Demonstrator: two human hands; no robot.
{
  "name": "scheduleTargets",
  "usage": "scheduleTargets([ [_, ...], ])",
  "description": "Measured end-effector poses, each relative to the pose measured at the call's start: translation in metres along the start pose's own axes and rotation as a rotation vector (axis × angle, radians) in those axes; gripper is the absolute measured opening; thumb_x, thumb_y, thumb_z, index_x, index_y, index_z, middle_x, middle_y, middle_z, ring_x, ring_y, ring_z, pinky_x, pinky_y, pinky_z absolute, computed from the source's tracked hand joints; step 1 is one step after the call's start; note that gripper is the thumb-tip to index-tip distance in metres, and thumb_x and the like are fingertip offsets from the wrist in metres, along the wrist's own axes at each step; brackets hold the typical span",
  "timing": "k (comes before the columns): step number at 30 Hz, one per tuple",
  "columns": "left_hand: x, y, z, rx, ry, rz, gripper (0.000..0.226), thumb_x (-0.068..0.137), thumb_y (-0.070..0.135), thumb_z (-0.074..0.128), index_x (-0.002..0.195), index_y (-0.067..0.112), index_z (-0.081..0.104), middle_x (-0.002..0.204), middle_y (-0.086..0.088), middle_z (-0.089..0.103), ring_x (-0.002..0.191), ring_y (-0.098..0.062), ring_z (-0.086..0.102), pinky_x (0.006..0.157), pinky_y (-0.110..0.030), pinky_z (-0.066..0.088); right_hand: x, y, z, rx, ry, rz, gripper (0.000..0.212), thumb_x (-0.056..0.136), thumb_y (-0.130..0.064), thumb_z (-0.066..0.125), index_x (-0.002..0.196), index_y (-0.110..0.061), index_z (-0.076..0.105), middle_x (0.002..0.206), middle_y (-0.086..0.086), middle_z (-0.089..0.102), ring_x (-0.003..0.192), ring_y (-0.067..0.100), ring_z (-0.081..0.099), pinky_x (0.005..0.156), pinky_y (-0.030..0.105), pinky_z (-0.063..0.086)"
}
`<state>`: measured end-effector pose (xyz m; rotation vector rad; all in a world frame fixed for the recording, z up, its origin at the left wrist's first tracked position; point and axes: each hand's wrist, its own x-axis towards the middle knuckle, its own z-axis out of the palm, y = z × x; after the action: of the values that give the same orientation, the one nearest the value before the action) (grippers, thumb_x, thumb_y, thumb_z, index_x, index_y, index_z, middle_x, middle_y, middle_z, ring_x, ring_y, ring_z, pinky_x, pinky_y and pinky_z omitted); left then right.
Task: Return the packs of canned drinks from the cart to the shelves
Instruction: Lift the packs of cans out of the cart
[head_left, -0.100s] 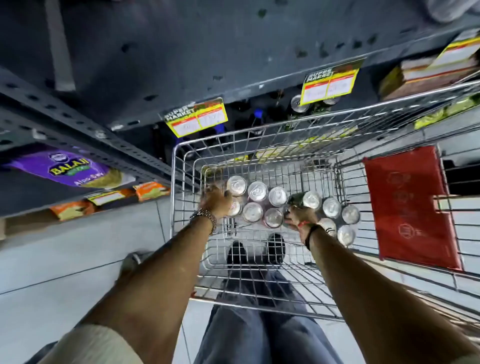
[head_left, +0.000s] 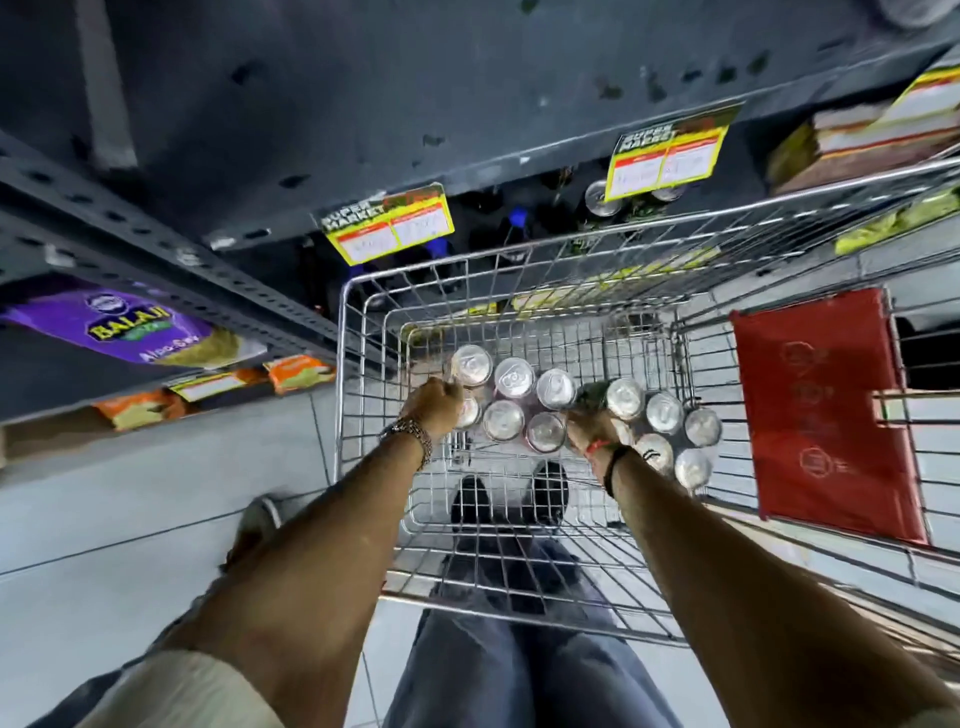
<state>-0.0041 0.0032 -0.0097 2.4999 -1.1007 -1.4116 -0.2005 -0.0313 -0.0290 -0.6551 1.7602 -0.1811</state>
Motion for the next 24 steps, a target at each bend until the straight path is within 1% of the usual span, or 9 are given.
scheduleTargets([
  [2, 0.000, -0.002, 0.008, -0.049, 0.038, 0.002, 0.033, 0.099, 0.033, 0.032, 0.095, 0.006, 0.050, 0.065, -0.001, 0.045, 0.053, -0.009, 0.043, 0.034, -0.016, 0.035, -0.001, 0.000, 0.009, -0.156, 0.034, -0.047, 0.038, 0.095, -0.015, 0.036, 0.121, 0.009, 0.050, 0.134, 0.022, 0.052, 0.117, 0.032, 0.051, 0.092, 0.031, 0.043],
  [3, 0.000, -0.003, 0.010, -0.080, 0.082, 0.002, 0.028, 0.099, 0.030, 0.035, 0.098, 0.007, 0.050, 0.066, -0.001, 0.046, 0.054, -0.008, 0.043, 0.032, -0.014, 0.035, -0.003, 0.000, 0.010, -0.215, 0.044, -0.075, 0.035, 0.094, -0.015, 0.041, 0.116, 0.008, 0.054, 0.129, 0.025, 0.056, 0.117, 0.035, 0.053, 0.093, 0.035, 0.040],
  [8, -0.011, -0.002, 0.006, -0.183, 0.203, -0.041, 0.028, 0.096, 0.024, 0.046, 0.098, 0.002, 0.063, 0.073, -0.007, 0.056, 0.055, -0.009, 0.048, 0.032, -0.009, 0.037, -0.026, -0.006, 0.005, -0.234, 0.084, -0.073, 0.032, 0.091, -0.014, 0.047, 0.113, 0.008, 0.057, 0.122, 0.026, 0.060, 0.115, 0.037, 0.055, 0.073, 0.031, 0.036],
  [12, -0.041, 0.002, -0.010, -0.337, 0.190, 0.045, 0.021, 0.094, 0.025, 0.048, 0.079, 0.015, 0.057, 0.062, 0.001, 0.050, 0.047, -0.006, 0.042, 0.029, -0.008, 0.030, -0.043, -0.017, -0.017, -0.093, -0.012, -0.095, 0.023, 0.094, -0.017, 0.035, 0.081, -0.012, 0.054, 0.063, -0.003, 0.070, 0.102, 0.024, 0.046, 0.062, 0.021, 0.050],
  [13, -0.052, 0.004, -0.018, -0.374, 0.185, 0.081, 0.018, 0.094, 0.024, 0.049, 0.082, 0.015, 0.058, 0.062, 0.002, 0.050, 0.046, -0.006, 0.043, 0.030, -0.008, 0.030, -0.047, -0.021, -0.027, -0.131, -0.029, -0.157, 0.024, 0.093, -0.018, 0.036, 0.074, -0.016, 0.050, 0.065, -0.006, 0.069, 0.101, 0.023, 0.043, 0.067, 0.020, 0.053],
  [15, -0.075, 0.012, -0.043, -0.378, 0.190, 0.187, 0.021, 0.093, 0.025, 0.051, 0.075, 0.015, 0.056, 0.059, 0.003, 0.050, 0.041, -0.003, 0.047, 0.033, -0.007, 0.033, -0.064, -0.036, -0.046, -0.074, -0.101, -0.205, 0.015, 0.087, -0.024, 0.051, 0.081, -0.013, 0.059, 0.098, 0.008, 0.066, 0.098, 0.028, 0.054, 0.091, 0.038, 0.053],
  [16, -0.085, 0.016, -0.057, -0.334, 0.207, 0.238, 0.026, 0.092, 0.029, 0.053, 0.070, 0.015, 0.055, 0.058, 0.002, 0.052, 0.041, -0.001, 0.050, 0.036, -0.007, 0.035, -0.075, -0.046, -0.053, -0.066, -0.090, -0.228, 0.023, 0.082, -0.028, 0.059, 0.090, -0.007, 0.063, 0.105, 0.012, 0.064, 0.095, 0.030, 0.060, 0.091, 0.045, 0.053],
  [20, -0.124, 0.033, -0.116, -0.193, 0.324, 0.360, 0.037, 0.082, 0.052, 0.058, 0.066, 0.019, 0.064, 0.065, 0.002, 0.066, 0.062, -0.011, 0.060, 0.058, -0.024, 0.043, -0.144, -0.098, -0.085, 0.086, -0.129, -0.466, 0.017, 0.077, -0.011, 0.068, 0.064, -0.010, 0.057, 0.061, -0.004, 0.069, 0.051, 0.008, 0.063, 0.043, 0.021, 0.051],
  [24, -0.163, 0.062, -0.171, -0.365, 0.307, 0.499, 0.033, 0.073, 0.053, 0.066, 0.077, 0.021, 0.073, 0.080, 0.006, 0.076, 0.074, -0.005, 0.066, 0.075, -0.026, 0.049, -0.199, -0.155, -0.106, 0.072, -0.084, -0.616, 0.008, 0.078, -0.017, 0.069, 0.074, -0.012, 0.072, 0.069, 0.000, 0.070, 0.069, 0.017, 0.062, 0.062, 0.030, 0.056],
])
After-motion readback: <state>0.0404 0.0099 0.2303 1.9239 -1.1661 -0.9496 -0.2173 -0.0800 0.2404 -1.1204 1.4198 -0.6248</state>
